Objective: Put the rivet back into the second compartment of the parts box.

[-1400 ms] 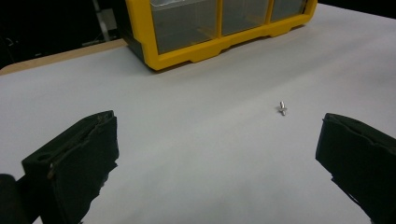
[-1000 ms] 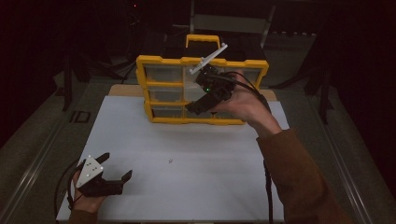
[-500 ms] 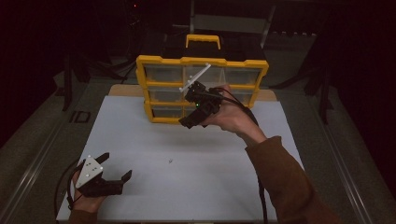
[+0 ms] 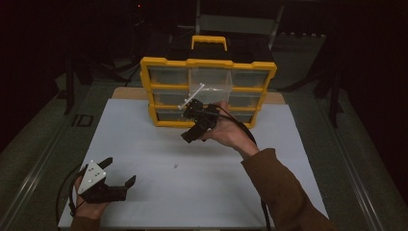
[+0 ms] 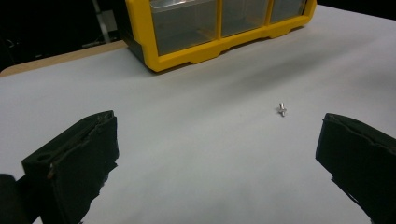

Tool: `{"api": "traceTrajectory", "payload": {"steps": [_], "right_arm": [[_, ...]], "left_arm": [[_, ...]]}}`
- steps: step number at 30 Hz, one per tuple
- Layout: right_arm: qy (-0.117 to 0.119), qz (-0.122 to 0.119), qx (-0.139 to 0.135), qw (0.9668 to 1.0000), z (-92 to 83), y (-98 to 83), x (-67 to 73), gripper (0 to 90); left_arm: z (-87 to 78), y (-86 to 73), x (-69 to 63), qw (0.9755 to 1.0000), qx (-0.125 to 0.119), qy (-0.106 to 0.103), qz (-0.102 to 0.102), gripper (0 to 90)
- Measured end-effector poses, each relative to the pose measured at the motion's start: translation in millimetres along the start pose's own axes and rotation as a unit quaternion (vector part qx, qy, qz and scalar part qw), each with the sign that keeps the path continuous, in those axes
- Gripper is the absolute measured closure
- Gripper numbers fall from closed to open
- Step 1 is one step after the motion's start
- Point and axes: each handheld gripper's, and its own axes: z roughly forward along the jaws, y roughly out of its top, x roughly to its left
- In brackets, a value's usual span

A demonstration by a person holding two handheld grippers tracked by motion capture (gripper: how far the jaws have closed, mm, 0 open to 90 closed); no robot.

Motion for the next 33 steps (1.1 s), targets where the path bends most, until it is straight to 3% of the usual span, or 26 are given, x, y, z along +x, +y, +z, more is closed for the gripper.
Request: {"api": "traceTrajectory", "payload": {"steps": [13,33], "right_arm": [[0.009,0.005,0.035,0.9993,52.9,-14.4,12.1,17.0],[0.04,0.012,0.069,0.9967,105.7,-24.8,34.3,17.9]], "left_arm": [[-0.1,0.0,-0.1,1.0,0.0,0.0,0.0,0.0],[0.2,0.0,-0.3,1.0,0.001,-0.001,0.0,0.0]]}}
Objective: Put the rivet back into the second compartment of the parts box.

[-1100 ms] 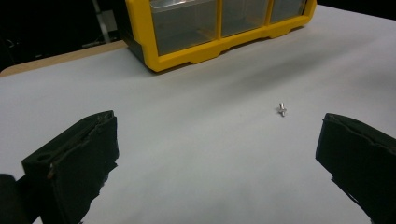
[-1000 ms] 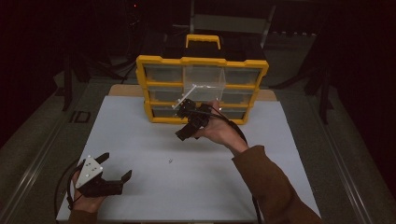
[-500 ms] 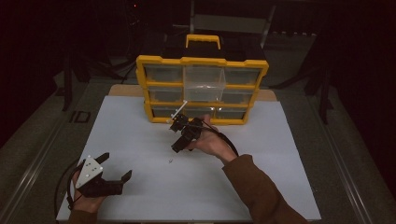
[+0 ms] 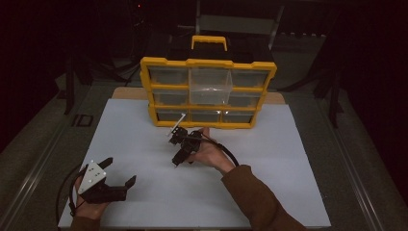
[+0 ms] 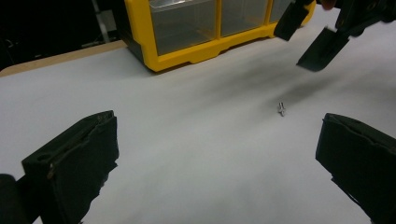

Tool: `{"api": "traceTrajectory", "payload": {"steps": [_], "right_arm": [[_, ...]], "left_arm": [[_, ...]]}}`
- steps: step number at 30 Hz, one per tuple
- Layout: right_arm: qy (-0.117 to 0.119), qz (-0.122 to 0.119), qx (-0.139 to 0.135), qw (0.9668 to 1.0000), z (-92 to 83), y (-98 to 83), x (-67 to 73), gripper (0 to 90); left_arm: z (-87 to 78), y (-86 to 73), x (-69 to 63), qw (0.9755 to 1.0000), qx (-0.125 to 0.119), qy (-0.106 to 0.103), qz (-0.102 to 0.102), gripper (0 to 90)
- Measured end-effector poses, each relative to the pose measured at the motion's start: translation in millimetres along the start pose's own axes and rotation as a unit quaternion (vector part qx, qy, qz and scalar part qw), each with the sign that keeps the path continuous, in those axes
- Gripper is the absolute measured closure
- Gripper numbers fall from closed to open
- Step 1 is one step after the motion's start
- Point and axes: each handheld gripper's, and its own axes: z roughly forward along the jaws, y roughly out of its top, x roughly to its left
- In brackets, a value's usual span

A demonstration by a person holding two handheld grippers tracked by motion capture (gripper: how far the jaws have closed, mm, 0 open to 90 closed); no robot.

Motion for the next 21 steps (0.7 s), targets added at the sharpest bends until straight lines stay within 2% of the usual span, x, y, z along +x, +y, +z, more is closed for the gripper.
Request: {"api": "traceTrajectory", "payload": {"steps": [5,10,17,21], "right_arm": [[-0.003,0.0,0.002,1.0,9.6,1.9,2.1,19.2],[0.006,-0.008,0.003,0.9999,17.6,3.2,4.5,22.2],[0.028,-0.029,0.007,0.9991,27.9,5.6,12.4,33.7],[0.044,-0.032,0.008,0.9985,32.1,7.2,16.5,38.6]], "left_arm": [[0.1,0.0,0.0,1.0,0.0,-0.001,0.0,0.0],[0.1,-0.1,0.1,1.0,0.0,-0.001,0.0,0.0],[0.2,-0.1,0.1,1.0,0.001,-0.001,0.0,0.0],[0.0,0.0,0.0,1.0,0.001,-0.001,0.001,0.0]]}}
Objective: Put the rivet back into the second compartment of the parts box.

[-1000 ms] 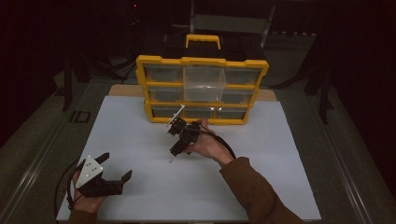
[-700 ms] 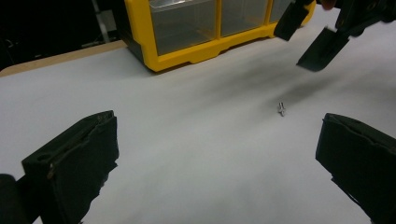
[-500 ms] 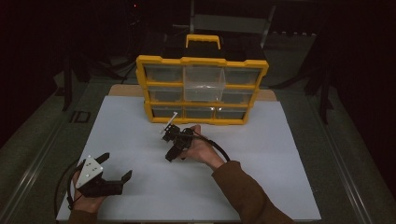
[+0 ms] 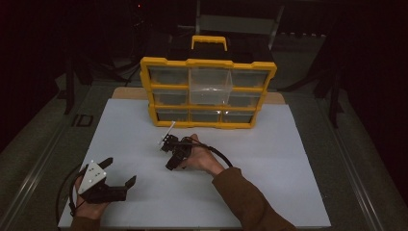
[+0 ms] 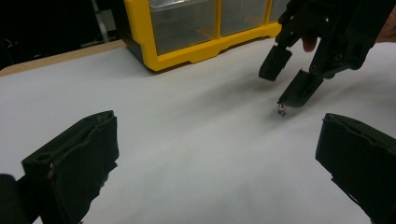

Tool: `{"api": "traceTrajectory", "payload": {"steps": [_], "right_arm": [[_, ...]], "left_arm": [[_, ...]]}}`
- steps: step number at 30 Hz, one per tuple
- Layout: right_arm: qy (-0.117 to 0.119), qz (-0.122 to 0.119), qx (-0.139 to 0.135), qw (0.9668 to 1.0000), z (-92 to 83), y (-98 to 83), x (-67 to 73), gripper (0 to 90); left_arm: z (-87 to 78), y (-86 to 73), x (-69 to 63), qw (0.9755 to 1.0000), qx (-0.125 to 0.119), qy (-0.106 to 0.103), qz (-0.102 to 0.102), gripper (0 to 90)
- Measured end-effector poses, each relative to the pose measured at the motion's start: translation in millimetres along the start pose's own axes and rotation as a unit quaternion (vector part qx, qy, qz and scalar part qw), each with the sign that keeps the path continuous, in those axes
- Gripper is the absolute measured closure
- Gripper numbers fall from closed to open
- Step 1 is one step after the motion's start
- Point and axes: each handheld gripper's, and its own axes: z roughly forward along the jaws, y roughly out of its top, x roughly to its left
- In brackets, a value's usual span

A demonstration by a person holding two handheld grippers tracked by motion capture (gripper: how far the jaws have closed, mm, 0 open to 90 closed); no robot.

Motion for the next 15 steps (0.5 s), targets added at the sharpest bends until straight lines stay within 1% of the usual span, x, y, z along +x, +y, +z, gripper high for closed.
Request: {"api": "traceTrajectory", "payload": {"steps": [5,7,8,9,11,15], "right_arm": [[0.023,-0.014,0.007,0.9996,8.0,0.4,2.1,44.2],[0.03,-0.013,0.007,0.9994,11.0,0.4,2.4,47.0],[0.03,-0.016,0.007,0.9994,12.5,0.5,2.2,49.0],[0.03,-0.016,0.007,0.9994,12.5,0.5,2.2,49.0],[0.036,-0.019,0.012,0.9991,15.4,0.5,1.6,55.3],[0.038,-0.023,0.023,0.9987,17.2,-0.2,1.6,61.7]], "left_arm": [[-0.2,0.0,0.0,1.0,0.0,0.0,0.0,0.0],[-0.2,0.1,-0.2,1.0,0.0,0.0,0.0,0.0],[-0.2,0.1,-0.1,1.0,0.0,0.0,0.0,0.0],[-0.2,0.1,-0.1,1.0,0.0,0.0,0.0,0.0],[-0.2,0.1,-0.1,1.0,0.0,0.0,0.0,0.0],[-0.2,0.1,-0.1,1.0,0.0,0.0,0.0,0.0]]}}
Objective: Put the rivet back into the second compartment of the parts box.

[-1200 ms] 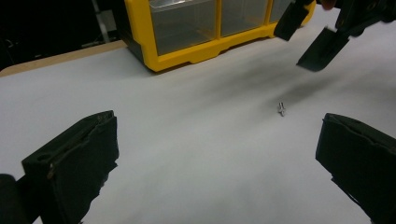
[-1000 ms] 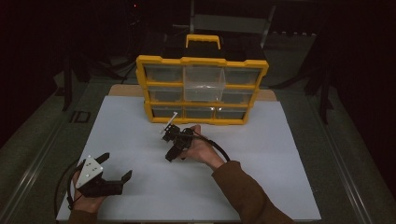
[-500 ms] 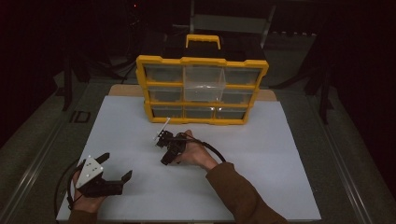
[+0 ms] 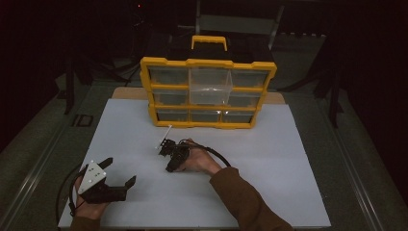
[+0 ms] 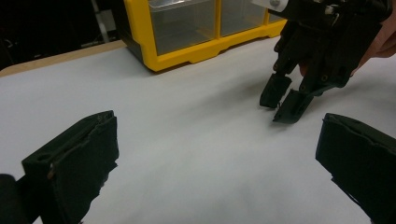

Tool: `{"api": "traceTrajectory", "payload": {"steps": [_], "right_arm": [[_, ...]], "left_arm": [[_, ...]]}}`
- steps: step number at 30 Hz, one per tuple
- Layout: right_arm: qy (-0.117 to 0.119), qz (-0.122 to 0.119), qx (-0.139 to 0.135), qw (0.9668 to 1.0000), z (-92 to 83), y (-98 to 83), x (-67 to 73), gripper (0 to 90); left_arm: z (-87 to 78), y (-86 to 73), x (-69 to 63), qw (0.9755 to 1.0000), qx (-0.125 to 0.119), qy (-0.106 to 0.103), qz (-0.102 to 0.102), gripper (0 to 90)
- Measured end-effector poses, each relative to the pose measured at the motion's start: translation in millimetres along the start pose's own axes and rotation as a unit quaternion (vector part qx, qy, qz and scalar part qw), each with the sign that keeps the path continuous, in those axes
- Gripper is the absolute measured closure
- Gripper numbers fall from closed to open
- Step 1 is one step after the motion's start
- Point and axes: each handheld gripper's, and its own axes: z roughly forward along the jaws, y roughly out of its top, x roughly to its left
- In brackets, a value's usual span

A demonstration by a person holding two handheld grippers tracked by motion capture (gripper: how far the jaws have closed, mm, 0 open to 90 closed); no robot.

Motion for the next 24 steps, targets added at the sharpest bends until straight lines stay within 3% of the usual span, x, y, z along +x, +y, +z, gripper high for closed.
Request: {"api": "traceTrajectory", "payload": {"steps": [8,18,24], "right_arm": [[-0.007,-0.011,0.016,0.9998,-0.2,-3.5,-0.3,67.7],[-0.038,-0.045,0.044,0.9973,-1.2,-5.5,5.4,75.9],[-0.044,-0.046,0.049,0.9968,-0.9,-5.1,8.3,81.0]], "left_arm": [[0.1,0.0,-0.1,1.0,0.0,0.0,0.0,0.0],[0.2,0.0,-0.3,1.0,0.001,0.001,0.001,0.0],[0.0,0.1,-0.5,1.0,0.0,0.001,0.001,0.0]]}}
